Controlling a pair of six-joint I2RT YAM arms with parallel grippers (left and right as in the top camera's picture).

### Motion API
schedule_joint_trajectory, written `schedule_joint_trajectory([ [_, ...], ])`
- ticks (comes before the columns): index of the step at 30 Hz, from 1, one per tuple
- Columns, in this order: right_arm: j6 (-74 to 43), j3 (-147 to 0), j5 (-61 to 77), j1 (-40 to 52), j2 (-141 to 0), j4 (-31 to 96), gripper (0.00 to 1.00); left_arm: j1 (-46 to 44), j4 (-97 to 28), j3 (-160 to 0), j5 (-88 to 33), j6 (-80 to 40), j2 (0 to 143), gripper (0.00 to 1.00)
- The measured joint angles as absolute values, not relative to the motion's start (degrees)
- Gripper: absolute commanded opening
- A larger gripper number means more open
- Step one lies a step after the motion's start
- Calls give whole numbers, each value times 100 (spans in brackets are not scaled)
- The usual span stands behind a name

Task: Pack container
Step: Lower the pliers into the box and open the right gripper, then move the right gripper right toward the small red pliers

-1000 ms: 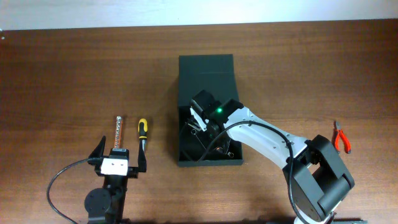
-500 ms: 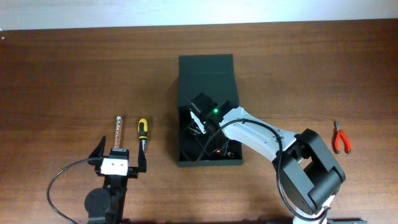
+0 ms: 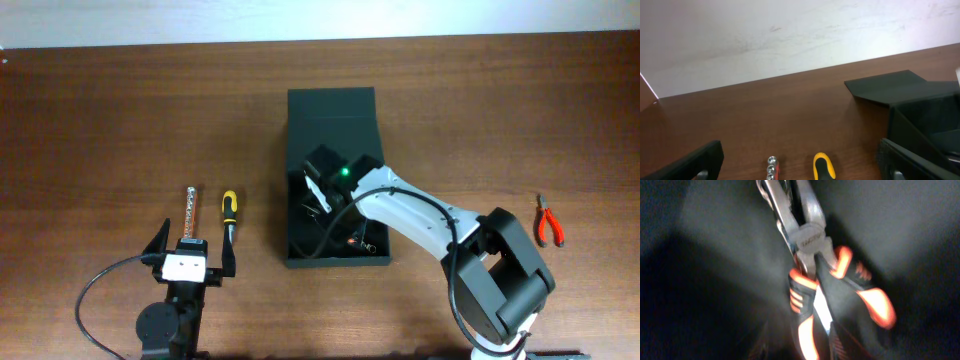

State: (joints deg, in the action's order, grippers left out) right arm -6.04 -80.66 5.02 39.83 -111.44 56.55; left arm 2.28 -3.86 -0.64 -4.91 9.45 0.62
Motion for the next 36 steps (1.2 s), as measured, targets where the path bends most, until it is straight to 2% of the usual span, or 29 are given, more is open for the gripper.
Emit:
schedule_joint_trajectory([
  [2, -604, -8562, 368, 3983, -11166, 6038, 48, 228, -386, -64, -491, 945, 62, 99],
  [6, -607, -9937, -82, 3983, -11183, 6923, 99, 228, -384, -64, -491, 945, 62, 99],
  [14, -585, -12272, -1251, 3857, -11168, 8600, 99, 228, -386, -64, -489, 945, 62, 99],
  [17, -591, -12929, -1608, 3450, -11146, 9524, 99, 228, -386, -64, -491, 945, 62, 99],
  [19, -613, -13113, -1702, 3015, -11063, 9688, 99, 228, -386, -64, -491, 945, 62, 99],
  [26, -832, -12967, -1503, 1365, -10103, 9686, 99, 228, -386, -64, -491, 945, 62, 99],
  [34, -532, -11253, -1435, -991, -7028, 9483, 99, 228, -386, -64, -489, 945, 62, 99],
  [36, -480, -10943, -1391, -1365, -6751, 9192, 99, 228, -386, -64, -489, 945, 62, 99],
])
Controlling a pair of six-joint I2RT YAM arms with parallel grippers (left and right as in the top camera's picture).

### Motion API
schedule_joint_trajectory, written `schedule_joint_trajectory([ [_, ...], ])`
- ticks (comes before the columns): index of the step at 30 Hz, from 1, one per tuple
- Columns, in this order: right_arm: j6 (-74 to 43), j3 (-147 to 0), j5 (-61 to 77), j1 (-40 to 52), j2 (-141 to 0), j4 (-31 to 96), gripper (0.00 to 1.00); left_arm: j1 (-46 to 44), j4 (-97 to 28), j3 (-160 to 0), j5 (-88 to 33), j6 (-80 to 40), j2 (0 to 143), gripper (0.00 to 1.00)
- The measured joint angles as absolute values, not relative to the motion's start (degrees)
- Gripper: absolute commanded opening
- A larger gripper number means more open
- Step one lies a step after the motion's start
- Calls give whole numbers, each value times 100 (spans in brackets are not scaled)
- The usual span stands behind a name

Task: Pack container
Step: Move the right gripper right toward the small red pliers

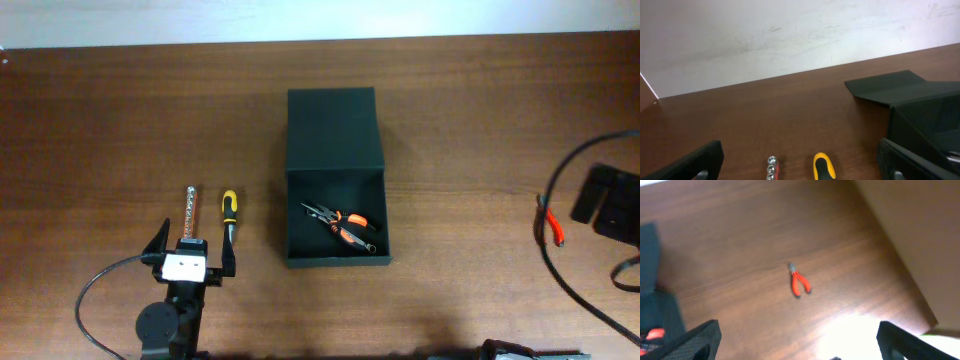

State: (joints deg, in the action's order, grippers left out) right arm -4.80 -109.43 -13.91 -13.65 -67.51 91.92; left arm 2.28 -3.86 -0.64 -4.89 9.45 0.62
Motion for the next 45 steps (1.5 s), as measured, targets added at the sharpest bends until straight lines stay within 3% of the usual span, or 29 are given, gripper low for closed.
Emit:
schedule_joint_trajectory([
  [5, -427, -10516, -1369, -2078, -6785, 9080, 99, 228, -386, -64, -491, 945, 62, 99],
  [14, 414, -10460, -1293, -2171, -7118, 8576, 99, 228, -386, -64, -491, 945, 62, 99],
  [20, 1964, -10433, -1094, -2178, -8409, 8379, 99, 228, -386, -64, -491, 945, 62, 99],
  [28, 2534, -10307, -797, -2274, -10366, 8698, 99, 228, -386, -64, -491, 945, 62, 99],
  [34, 3186, -10304, -110, -2412, -10602, 8628, 99, 228, -386, -64, -491, 945, 62, 99],
  [45, 3621, -10018, 1114, -4040, -10604, 8302, 99, 228, -386, -64, -491, 945, 62, 99],
])
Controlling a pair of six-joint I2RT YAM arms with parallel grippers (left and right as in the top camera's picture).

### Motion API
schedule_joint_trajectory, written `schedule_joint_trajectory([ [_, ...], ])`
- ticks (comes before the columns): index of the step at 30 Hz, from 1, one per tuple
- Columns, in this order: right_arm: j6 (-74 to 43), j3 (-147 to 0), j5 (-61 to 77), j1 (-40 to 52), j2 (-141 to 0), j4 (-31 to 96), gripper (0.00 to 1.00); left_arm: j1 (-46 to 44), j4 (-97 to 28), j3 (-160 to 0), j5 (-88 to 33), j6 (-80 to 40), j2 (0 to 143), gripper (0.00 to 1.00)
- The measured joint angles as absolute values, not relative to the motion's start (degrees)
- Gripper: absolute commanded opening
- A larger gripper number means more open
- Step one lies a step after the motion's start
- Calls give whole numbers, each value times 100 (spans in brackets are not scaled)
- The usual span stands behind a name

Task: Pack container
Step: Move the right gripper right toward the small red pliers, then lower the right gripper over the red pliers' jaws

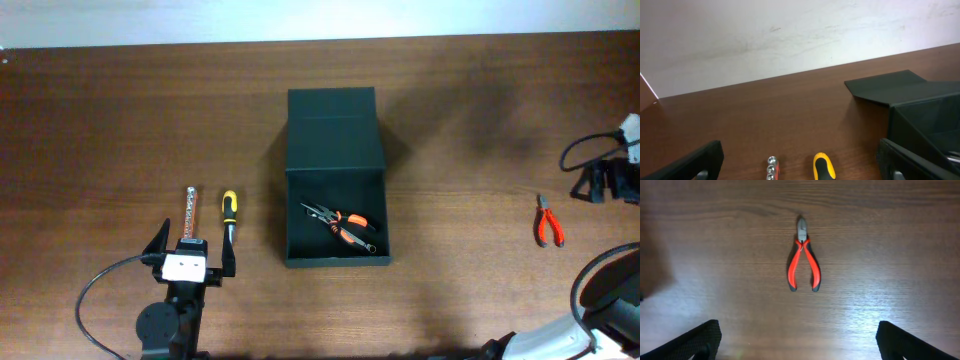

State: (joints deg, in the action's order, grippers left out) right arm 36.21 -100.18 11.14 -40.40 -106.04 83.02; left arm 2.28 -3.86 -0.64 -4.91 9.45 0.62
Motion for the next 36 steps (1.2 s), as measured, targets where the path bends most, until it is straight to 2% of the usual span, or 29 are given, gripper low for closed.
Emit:
schedule_joint_trajectory([
  [16, 3354, -8844, 600, -3658, -10593, 6993, 99, 228, -386, -64, -491, 945, 62, 99],
  [36, 2735, -8055, -51, -3640, -10593, 6333, 99, 228, -386, -64, -491, 945, 62, 99],
])
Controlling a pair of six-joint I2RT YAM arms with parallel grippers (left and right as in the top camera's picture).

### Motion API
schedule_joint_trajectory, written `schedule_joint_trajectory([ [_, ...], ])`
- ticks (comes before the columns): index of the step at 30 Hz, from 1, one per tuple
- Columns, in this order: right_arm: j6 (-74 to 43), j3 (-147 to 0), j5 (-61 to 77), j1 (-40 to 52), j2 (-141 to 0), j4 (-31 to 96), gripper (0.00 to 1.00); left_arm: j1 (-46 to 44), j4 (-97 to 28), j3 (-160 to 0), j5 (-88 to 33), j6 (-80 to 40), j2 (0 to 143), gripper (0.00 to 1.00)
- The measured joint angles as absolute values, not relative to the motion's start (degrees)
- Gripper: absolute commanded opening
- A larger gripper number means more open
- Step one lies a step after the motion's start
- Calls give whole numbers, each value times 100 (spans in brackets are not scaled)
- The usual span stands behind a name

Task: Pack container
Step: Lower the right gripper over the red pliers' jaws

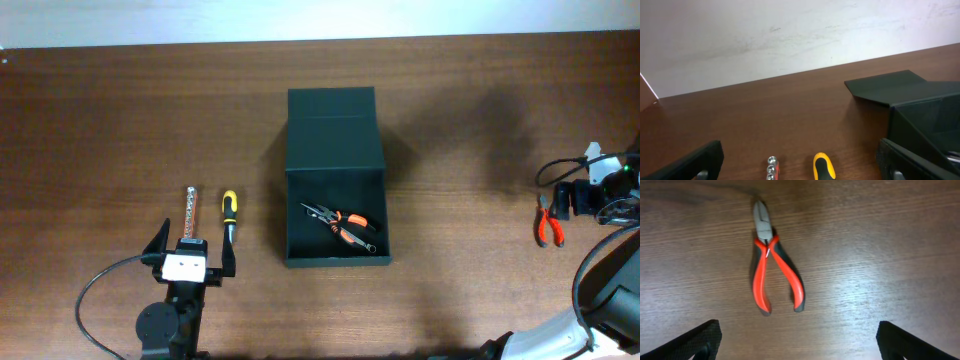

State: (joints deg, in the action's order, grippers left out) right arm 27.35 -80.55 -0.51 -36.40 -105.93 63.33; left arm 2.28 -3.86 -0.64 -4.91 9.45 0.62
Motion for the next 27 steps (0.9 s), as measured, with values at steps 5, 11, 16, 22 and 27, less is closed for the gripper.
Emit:
schedule_joint_trajectory([
  [5, 2685, -8055, -196, -3420, -10650, 6285, 99, 228, -386, -64, -491, 945, 62, 99],
  [11, 2681, -8055, -257, -3229, -11045, 6217, 99, 228, -386, -64, -491, 945, 62, 99],
  [16, 2676, -8055, -261, -3229, -11251, 6075, 99, 228, -386, -64, -491, 945, 62, 99],
  [22, 2672, -8055, -261, -3229, -11384, 6053, 99, 228, -386, -64, -491, 945, 62, 99],
  [27, 2563, -8055, -384, -3229, -11439, 5972, 99, 228, -386, -64, -491, 945, 62, 99],
])
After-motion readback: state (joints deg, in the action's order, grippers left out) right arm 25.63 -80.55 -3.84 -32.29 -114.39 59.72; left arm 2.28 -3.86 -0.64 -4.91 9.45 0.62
